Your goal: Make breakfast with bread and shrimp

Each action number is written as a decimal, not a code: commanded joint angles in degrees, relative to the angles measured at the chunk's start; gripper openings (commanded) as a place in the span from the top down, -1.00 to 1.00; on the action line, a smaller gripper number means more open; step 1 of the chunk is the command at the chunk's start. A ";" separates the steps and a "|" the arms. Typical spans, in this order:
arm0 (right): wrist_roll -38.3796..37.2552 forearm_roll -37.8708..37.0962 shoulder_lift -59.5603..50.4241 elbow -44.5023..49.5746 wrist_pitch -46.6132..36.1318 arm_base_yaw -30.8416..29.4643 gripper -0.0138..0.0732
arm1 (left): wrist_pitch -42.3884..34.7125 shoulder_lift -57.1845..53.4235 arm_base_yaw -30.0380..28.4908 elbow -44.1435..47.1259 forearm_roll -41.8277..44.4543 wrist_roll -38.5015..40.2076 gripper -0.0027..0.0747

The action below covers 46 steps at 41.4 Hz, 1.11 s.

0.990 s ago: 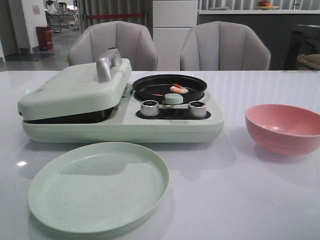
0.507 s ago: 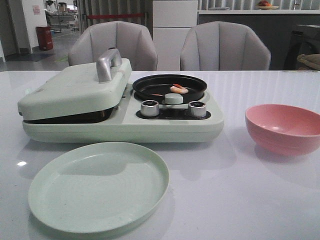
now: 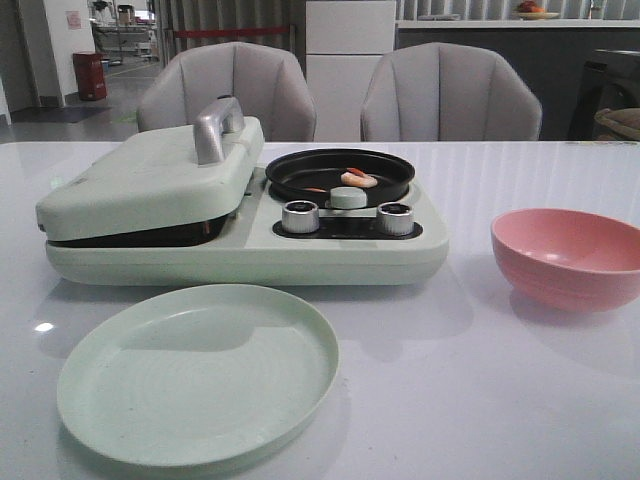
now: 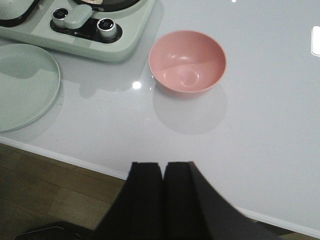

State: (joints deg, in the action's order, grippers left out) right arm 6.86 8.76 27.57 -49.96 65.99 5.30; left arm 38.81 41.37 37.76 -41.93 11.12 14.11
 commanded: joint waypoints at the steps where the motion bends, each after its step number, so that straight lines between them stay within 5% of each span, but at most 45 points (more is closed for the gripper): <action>1: 0.05 0.40 0.39 -1.35 -3.55 -0.23 0.60 | -6.71 -4.64 -5.26 1.39 -2.99 0.44 0.67; 24: 0.05 0.40 0.39 -1.35 -3.51 -0.23 0.60 | -37.82 -39.27 -35.12 36.63 -4.72 0.02 0.67; 37: 0.05 0.40 0.39 -1.35 -3.51 -0.23 0.60 | -43.48 -43.05 -37.24 42.39 -4.09 -0.57 0.67; 46: 0.05 0.40 0.39 -1.35 -3.51 -0.23 0.60 | -44.99 -43.05 -36.66 43.91 -8.08 -8.81 0.67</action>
State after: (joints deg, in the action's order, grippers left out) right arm 6.86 8.76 27.57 -49.96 66.28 5.30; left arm -1.30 -0.26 0.67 0.07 5.74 8.85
